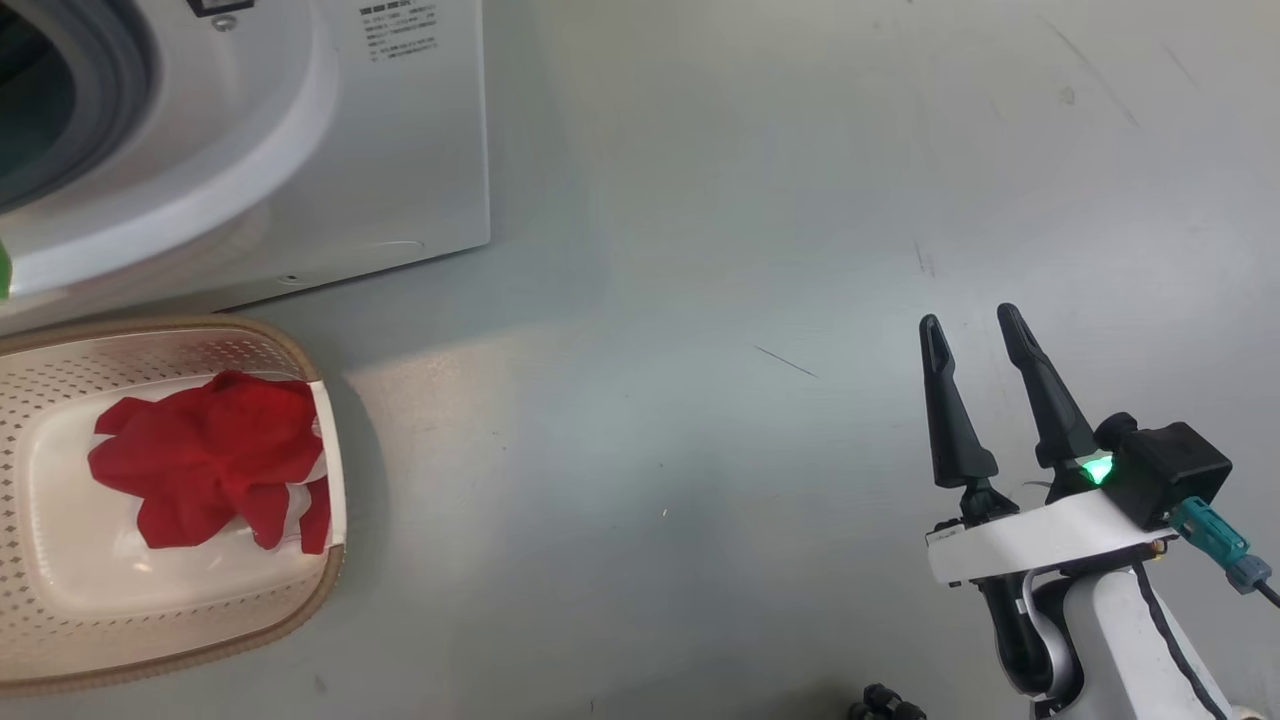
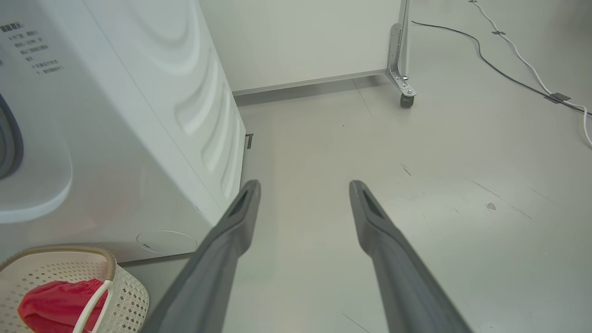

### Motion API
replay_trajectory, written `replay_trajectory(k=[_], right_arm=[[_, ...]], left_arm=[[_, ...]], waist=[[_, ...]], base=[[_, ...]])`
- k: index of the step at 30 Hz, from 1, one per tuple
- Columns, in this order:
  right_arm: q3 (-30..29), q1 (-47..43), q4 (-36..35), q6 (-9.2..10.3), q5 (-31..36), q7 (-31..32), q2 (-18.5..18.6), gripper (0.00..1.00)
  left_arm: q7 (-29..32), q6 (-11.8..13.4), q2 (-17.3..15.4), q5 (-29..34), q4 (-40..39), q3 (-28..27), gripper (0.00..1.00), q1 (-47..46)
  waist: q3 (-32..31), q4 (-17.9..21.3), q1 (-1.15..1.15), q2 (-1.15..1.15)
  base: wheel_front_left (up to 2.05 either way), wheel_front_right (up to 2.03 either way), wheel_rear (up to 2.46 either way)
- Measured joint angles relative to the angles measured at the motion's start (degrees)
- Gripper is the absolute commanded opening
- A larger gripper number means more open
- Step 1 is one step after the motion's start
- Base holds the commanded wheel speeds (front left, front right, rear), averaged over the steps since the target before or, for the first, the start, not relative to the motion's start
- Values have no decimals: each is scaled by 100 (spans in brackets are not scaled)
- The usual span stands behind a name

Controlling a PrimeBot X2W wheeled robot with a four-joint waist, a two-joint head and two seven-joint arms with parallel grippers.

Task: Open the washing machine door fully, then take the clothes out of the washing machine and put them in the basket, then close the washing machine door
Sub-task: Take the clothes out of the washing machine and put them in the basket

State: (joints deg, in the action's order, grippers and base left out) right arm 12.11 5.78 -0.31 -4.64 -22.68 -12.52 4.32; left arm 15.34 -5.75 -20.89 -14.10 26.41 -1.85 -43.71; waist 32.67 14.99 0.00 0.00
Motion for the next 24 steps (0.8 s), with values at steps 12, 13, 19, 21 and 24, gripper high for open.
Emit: replay_trajectory(k=[12,13,19,21,24], right_arm=[[76,142,125,-34,0,-80,-45,100],[75,164,132,-34,0,-92,-48,100],[76,255,177,-58,0,-100,-55,100],[75,294,205,-58,0,-102,-58,100],[75,333,212,-59,1,-125,-60,100]], left_arm=[[234,194,-259,96,522,-114,100,-693],[256,194,-272,118,547,-110,100,-753],[427,252,-323,118,826,-120,100,-1012],[452,252,-320,118,929,-119,100,-1050],[508,253,-321,116,1042,-118,100,-1154]], waist=[[277,288,0,0],[296,301,0,0],[400,368,0,0],[424,387,0,0],[461,406,0,0]], base=[[0,0,0],[0,0,0],[0,0,0],[0,0,0],[0,0,0]])
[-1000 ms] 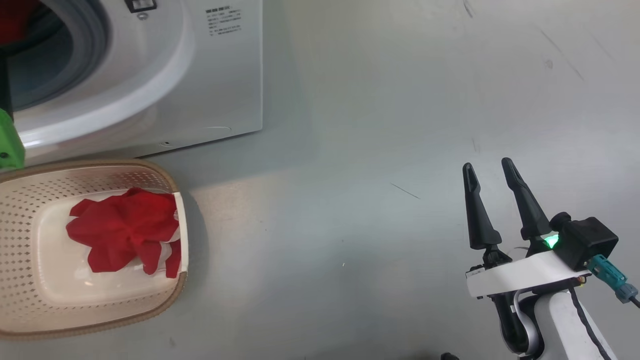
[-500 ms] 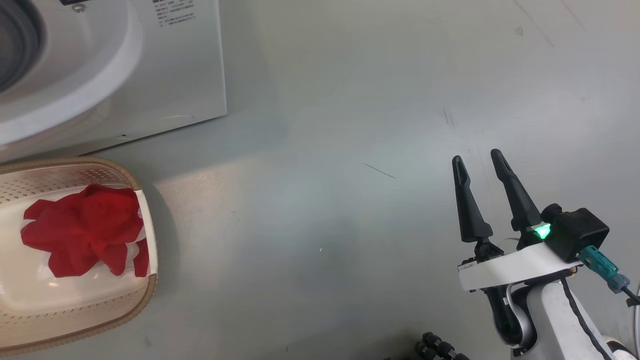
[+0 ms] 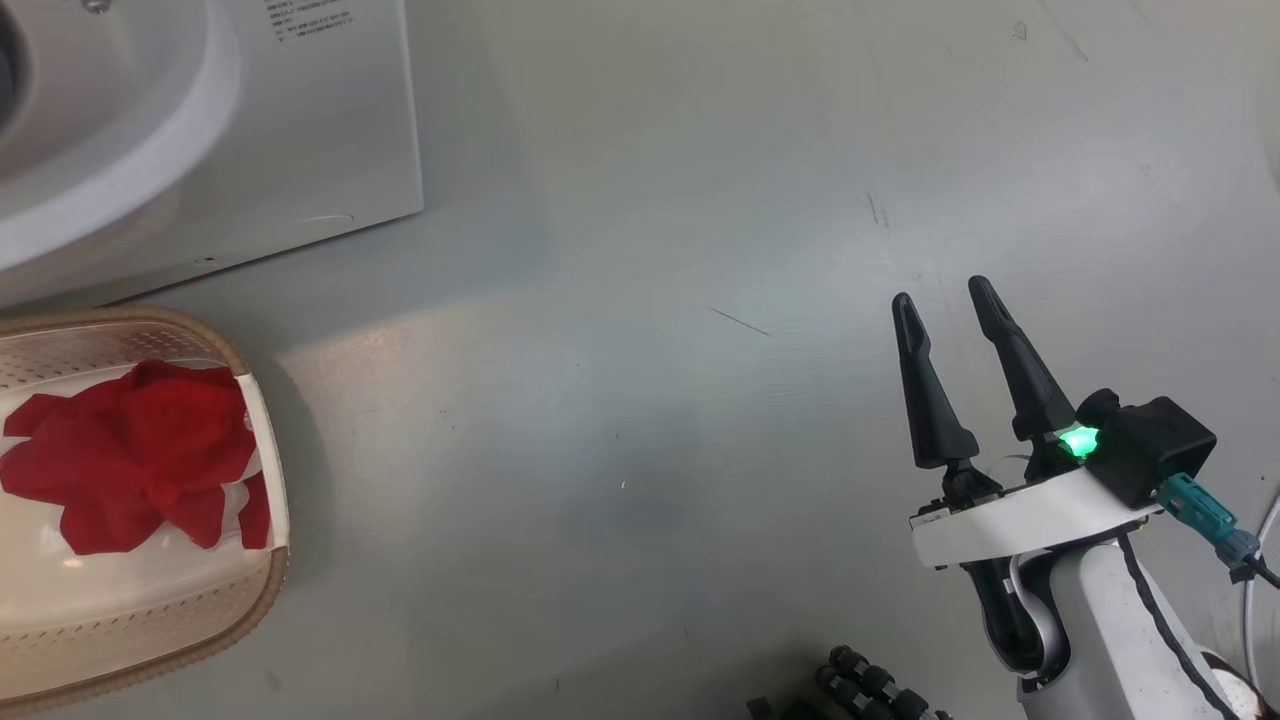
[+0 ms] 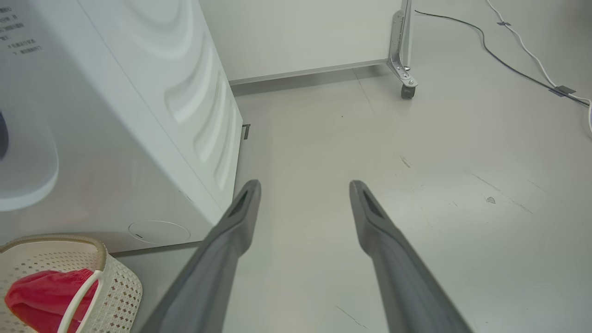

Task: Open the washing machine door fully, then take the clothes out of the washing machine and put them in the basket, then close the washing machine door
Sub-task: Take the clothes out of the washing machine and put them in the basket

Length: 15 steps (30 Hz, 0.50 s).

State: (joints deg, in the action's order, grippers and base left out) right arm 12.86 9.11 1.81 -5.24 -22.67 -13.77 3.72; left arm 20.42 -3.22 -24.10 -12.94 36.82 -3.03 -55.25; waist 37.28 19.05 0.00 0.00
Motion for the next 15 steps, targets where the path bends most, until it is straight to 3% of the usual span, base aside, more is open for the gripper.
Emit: replay_trajectory(k=[4,5,6,15], right_arm=[[-9,6,35,0,0,-2,-3,100],[-12,9,44,0,0,-11,-4,100],[-16,14,47,0,0,-15,-7,100],[-53,122,103,-1,1,-16,-11,100]], left_arm=[[1,3,18,-2,157,7,100,-90],[1,18,21,-14,183,4,45,-116],[1,18,29,-15,204,4,0,-136],[-137,15,115,-15,419,52,0,-241]], waist=[[24,14,0,0],[28,14,0,0],[31,14,0,0],[22,-20,0,0]], base=[[0,0,0],[0,0,0],[0,0,0],[0,0,0]])
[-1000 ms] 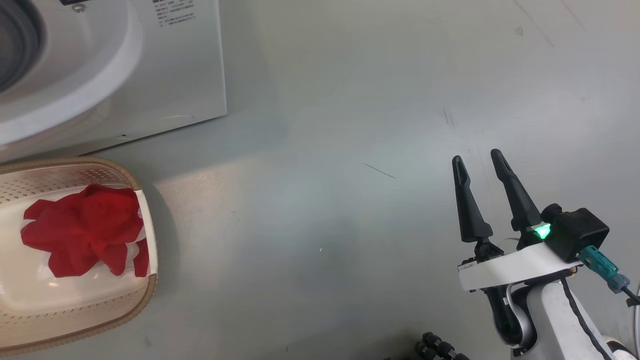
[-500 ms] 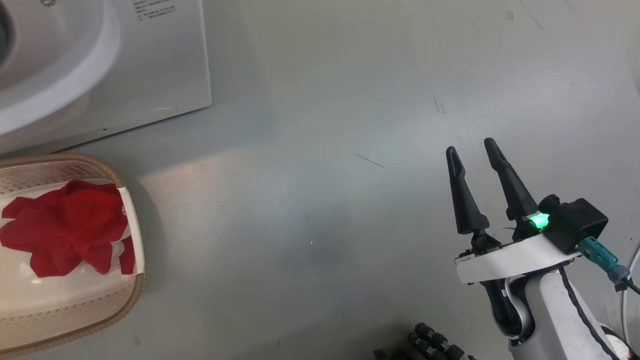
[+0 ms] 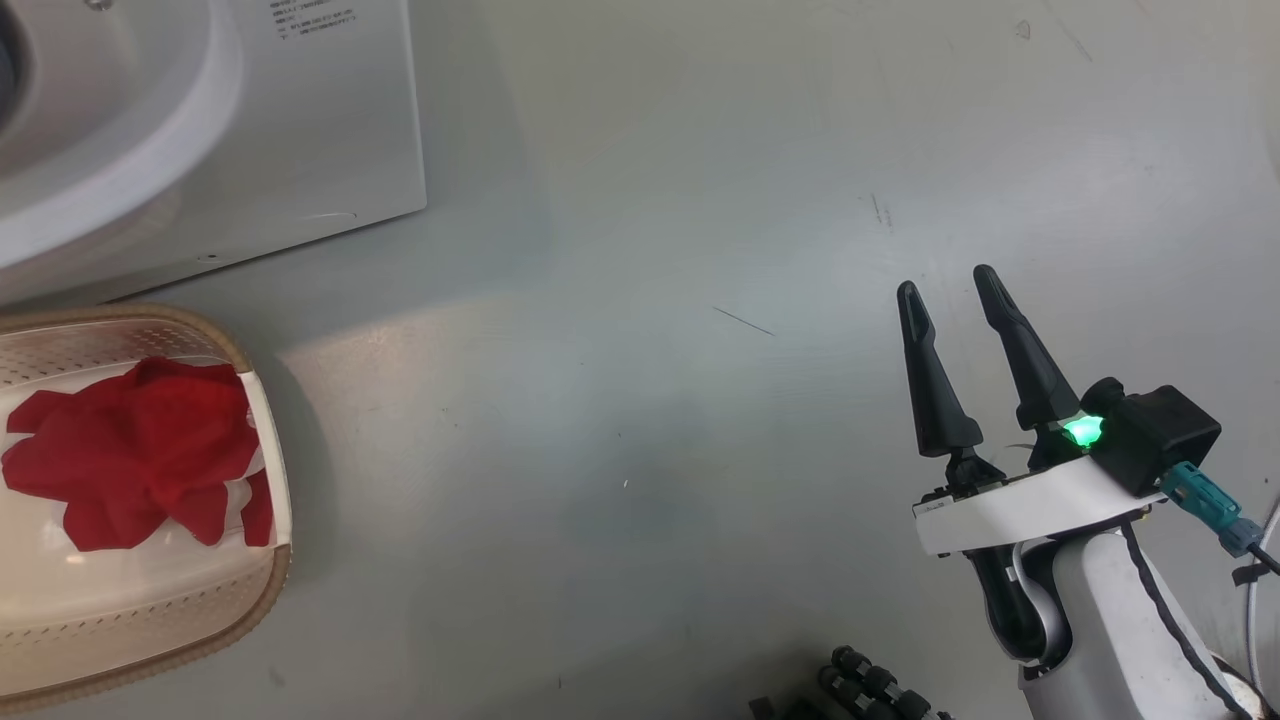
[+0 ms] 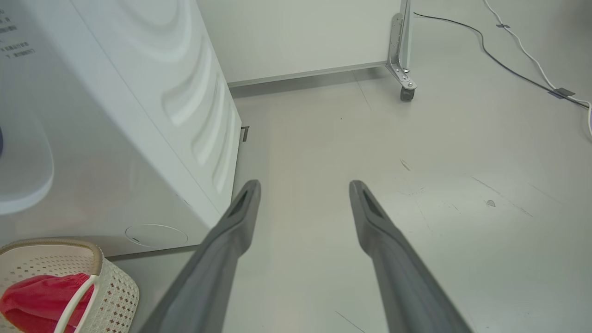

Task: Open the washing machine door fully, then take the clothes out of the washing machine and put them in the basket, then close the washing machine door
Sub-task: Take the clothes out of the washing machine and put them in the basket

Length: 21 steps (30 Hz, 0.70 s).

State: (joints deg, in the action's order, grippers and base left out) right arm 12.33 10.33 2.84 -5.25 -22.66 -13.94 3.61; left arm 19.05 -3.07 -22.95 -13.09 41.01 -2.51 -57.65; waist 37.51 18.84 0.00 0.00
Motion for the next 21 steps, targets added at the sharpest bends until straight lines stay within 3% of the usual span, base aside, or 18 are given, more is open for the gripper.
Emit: replay_trajectory(k=[21], right_arm=[[-266,13,216,2,116,-49,133,100]], left_arm=[[-1259,-227,553,-105,559,236,0,363]], waist=[[-589,-458,0,0]], base=[[0,0,0]])
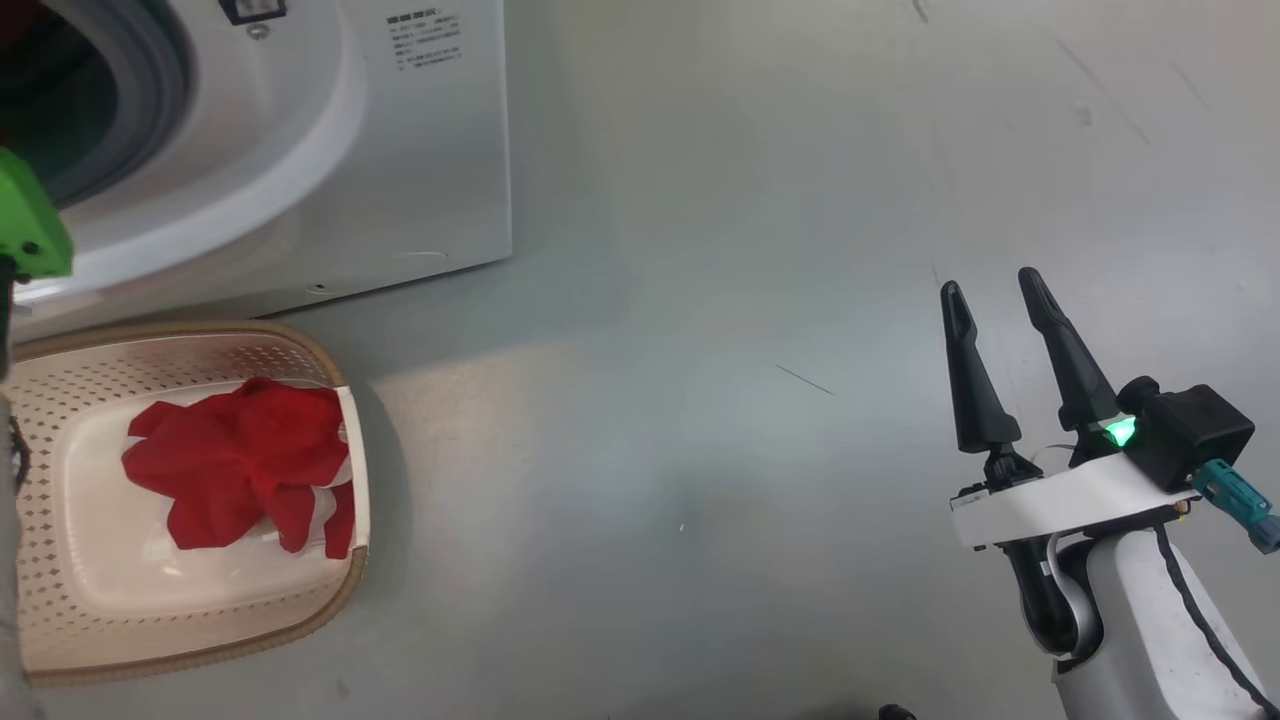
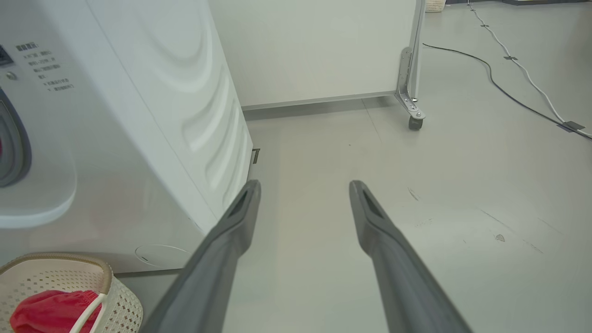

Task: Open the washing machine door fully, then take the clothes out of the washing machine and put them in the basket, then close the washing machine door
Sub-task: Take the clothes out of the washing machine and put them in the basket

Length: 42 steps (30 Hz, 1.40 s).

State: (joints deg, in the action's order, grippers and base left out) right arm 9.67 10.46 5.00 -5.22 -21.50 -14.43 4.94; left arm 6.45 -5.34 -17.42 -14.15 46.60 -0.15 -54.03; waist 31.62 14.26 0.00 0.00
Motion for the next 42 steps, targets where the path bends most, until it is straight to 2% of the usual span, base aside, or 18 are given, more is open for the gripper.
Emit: replay_trajectory(k=[11,29,34,42], right_arm=[[-115,-52,103,2,45,0,140,100],[-99,-543,288,3,45,0,144,100],[-48,-721,323,5,45,0,123,100],[-31,-941,334,34,42,0,97,100]], left_arm=[[-621,-110,401,-40,221,324,0,614],[-1572,-178,769,-177,264,701,0,2015],[-1938,-178,846,-191,63,826,0,2457],[-2023,-185,911,-193,-356,922,0,2897]], waist=[[-578,-464,0,0],[-1687,-1149,0,0],[-2051,-1270,0,0],[-2451,-1365,0,0]], base=[[0,0,0],[0,0,0],[0,0,0],[0,0,0]])
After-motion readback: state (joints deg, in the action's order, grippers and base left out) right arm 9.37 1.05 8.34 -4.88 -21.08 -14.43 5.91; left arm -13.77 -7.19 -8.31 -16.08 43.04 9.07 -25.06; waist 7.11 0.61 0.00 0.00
